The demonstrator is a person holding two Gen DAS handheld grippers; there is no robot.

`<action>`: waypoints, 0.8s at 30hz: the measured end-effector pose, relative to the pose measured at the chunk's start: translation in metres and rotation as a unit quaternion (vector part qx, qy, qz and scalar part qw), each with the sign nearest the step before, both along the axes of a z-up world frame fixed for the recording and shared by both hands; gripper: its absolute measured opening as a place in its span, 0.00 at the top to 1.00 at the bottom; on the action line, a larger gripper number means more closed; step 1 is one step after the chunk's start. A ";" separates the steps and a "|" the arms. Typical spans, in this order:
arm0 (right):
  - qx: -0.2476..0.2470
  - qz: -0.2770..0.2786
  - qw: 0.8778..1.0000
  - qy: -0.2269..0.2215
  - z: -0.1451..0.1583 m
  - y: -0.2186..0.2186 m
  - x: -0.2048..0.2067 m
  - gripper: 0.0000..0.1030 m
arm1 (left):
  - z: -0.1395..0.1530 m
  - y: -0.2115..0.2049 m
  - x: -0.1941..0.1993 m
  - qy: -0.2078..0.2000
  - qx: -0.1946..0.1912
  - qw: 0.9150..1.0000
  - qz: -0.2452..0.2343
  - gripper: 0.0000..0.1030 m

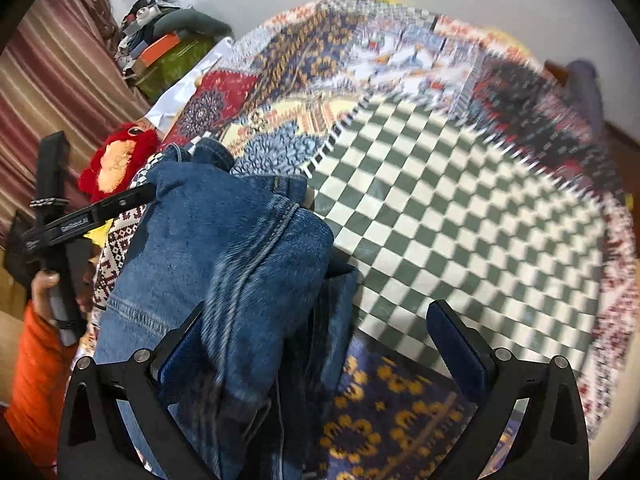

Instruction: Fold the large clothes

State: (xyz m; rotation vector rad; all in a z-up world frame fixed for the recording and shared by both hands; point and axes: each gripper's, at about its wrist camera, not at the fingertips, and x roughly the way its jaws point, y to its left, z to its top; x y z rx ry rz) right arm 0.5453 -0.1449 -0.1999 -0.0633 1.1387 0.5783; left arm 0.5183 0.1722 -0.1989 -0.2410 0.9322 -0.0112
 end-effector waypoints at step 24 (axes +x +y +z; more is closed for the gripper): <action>0.041 -0.010 0.998 0.044 -0.011 -0.008 -0.056 0.00 | -0.024 -0.013 -0.096 0.050 -0.109 0.992 -0.026 0.00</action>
